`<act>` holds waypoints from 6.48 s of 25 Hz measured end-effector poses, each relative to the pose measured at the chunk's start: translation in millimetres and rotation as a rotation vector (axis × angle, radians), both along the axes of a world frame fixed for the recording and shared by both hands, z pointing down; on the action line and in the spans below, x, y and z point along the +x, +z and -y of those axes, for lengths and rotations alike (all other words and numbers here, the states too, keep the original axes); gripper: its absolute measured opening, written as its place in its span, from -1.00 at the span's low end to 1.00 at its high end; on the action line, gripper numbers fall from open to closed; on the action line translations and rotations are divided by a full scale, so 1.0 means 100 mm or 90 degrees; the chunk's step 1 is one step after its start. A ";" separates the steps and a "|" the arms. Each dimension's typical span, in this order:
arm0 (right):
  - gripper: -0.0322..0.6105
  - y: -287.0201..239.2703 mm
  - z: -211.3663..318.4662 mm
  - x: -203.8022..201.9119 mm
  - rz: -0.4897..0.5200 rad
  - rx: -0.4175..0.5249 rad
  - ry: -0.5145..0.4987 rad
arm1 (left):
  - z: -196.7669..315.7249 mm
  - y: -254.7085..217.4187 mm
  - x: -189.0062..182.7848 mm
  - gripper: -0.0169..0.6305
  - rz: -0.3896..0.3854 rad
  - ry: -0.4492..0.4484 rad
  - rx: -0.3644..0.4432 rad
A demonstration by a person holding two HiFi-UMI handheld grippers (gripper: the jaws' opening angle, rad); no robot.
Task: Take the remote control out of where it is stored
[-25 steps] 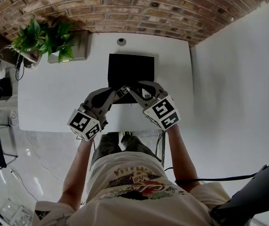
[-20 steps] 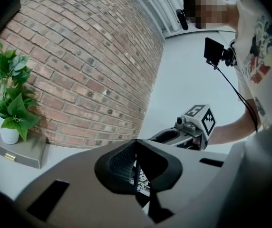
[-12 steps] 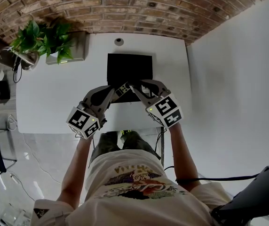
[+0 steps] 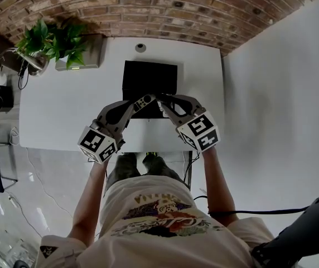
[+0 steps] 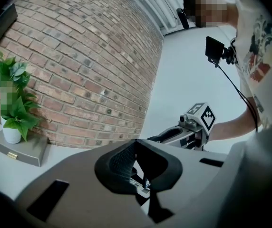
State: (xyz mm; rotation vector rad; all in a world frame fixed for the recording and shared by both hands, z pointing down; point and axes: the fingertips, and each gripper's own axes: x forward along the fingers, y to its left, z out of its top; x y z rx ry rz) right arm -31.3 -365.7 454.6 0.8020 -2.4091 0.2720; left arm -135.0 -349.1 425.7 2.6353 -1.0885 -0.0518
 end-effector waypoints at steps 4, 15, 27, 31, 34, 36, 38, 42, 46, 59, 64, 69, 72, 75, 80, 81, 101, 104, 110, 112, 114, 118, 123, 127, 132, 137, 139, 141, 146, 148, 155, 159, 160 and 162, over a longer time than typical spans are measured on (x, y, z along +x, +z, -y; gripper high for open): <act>-0.54 0.03 0.04 0.24 0.002 -0.003 0.004 | 0.00 0.03 0.14 -0.94 0.005 -0.015 -0.001; -0.55 0.16 0.14 0.72 0.010 -0.036 0.027 | 0.03 0.04 0.50 -0.94 0.018 -0.020 0.002; -0.55 0.35 0.22 1.14 0.025 -0.081 0.063 | 0.12 0.10 0.83 -0.94 0.025 -0.007 -0.005; -0.55 0.51 0.20 1.24 0.042 -0.120 0.082 | 0.12 0.11 0.92 -0.94 0.030 -0.002 -0.012; -0.55 0.63 0.20 1.29 0.043 -0.130 0.085 | 0.12 0.12 0.91 -0.94 0.036 -0.007 -0.013; -0.55 0.70 0.19 1.30 0.044 -0.140 0.087 | 0.11 0.12 0.89 -0.94 0.042 -0.010 -0.016; -0.55 0.78 0.19 1.31 0.046 -0.152 0.091 | 0.10 0.15 0.88 -0.94 0.047 -0.010 -0.019; -0.55 0.92 0.17 1.33 0.047 -0.180 0.098 | 0.06 0.19 0.86 -0.94 0.052 -0.014 -0.024; -0.55 1.06 0.16 1.37 0.061 -0.205 0.107 | 0.05 0.23 0.89 -0.94 0.050 -0.016 -0.032; -0.57 1.36 0.45 1.42 0.104 -0.237 0.151 | 0.03 0.40 0.87 -0.94 0.053 -0.034 -0.062; -0.58 1.47 0.58 1.42 0.121 -0.249 0.169 | 0.06 0.49 0.89 -0.94 0.050 -0.036 -0.072; -0.58 1.66 0.66 1.46 0.085 -0.243 0.170 | 0.12 0.53 0.92 -0.94 0.046 -0.038 -0.082; -0.58 1.75 0.74 1.50 0.104 -0.266 0.193 | 0.16 0.56 0.93 -0.94 0.043 -0.035 -0.086; -0.58 1.87 0.81 1.54 0.106 -0.279 0.213 | 0.19 0.58 0.94 -0.94 0.040 -0.035 -0.090; -0.58 2.08 0.87 1.58 0.069 -0.263 0.223 | 0.21 0.60 0.91 -0.94 0.039 -0.036 -0.093; -0.58 2.11 0.89 1.58 0.060 -0.255 0.223 | 0.20 0.61 0.90 -0.94 0.041 -0.038 -0.094; -0.58 1.96 1.01 1.78 0.032 -0.160 0.261 | 0.20 0.58 0.90 -0.94 0.038 -0.035 -0.085; -0.58 1.86 0.96 1.77 0.023 -0.141 0.252 | 0.18 0.52 0.93 -0.94 0.038 -0.028 -0.076; -0.58 1.67 0.81 1.67 0.026 -0.126 0.226 | 0.17 0.36 0.99 -0.94 0.045 -0.016 -0.048; -0.58 1.57 0.75 1.63 0.035 -0.115 0.214 | 0.16 0.30 1.00 -0.94 0.044 -0.015 -0.041; -0.58 1.44 0.66 1.57 0.042 -0.101 0.199 | 0.13 0.24 1.02 -0.94 0.041 -0.011 -0.034; -0.71 1.27 0.53 1.51 0.039 -0.076 0.175 | 0.10 0.14 1.09 -0.94 0.053 -0.003 -0.018; -0.74 1.12 0.39 1.47 0.040 -0.063 0.165 | 0.01 -0.01 1.25 -0.94 0.057 0.023 0.004; -0.74 1.03 0.33 1.49 0.040 -0.055 0.163 | -0.05 -0.16 1.30 -0.94 0.039 0.028 0.032; -0.74 0.90 0.23 1.52 0.043 -0.043 0.165 | -0.12 -0.28 1.26 -0.94 0.040 0.012 0.054; -0.79 0.77 0.16 1.48 0.055 -0.027 0.163 | -0.09 -0.35 0.99 -0.94 0.022 -0.047 0.057; -0.79 0.75 0.11 1.45 0.056 -0.022 0.159 | -0.08 -0.36 0.82 -0.94 0.022 -0.073 0.051; -0.79 0.75 0.06 1.42 0.056 -0.023 0.154 | -0.09 -0.36 0.68 -0.94 0.025 -0.091 0.045; -0.79 0.78 -0.02 1.32 0.057 -0.025 0.134 | -0.15 -0.29 0.43 -0.94 0.034 -0.119 0.042; -0.79 0.79 -0.04 1.24 0.049 -0.024 0.119 | -0.20 -0.24 0.37 -0.94 0.033 -0.120 0.038; -0.79 0.88 -0.08 0.90 -0.001 -0.027 0.043 | -0.30 -0.15 0.26 -0.94 0.020 -0.130 0.007; -0.79 0.94 -0.08 0.71 -0.001 -0.055 0.024 | -0.32 -0.08 0.10 -0.94 0.012 -0.138 0.004; -0.78 0.96 -0.08 0.66 -0.003 -0.060 0.021 | -0.33 -0.07 0.05 -0.94 0.011 -0.142 0.001; -0.78 1.00 -0.08 0.58 -0.008 -0.066 0.017 | -0.33 -0.05 -0.05 -0.94 0.009 -0.152 -0.005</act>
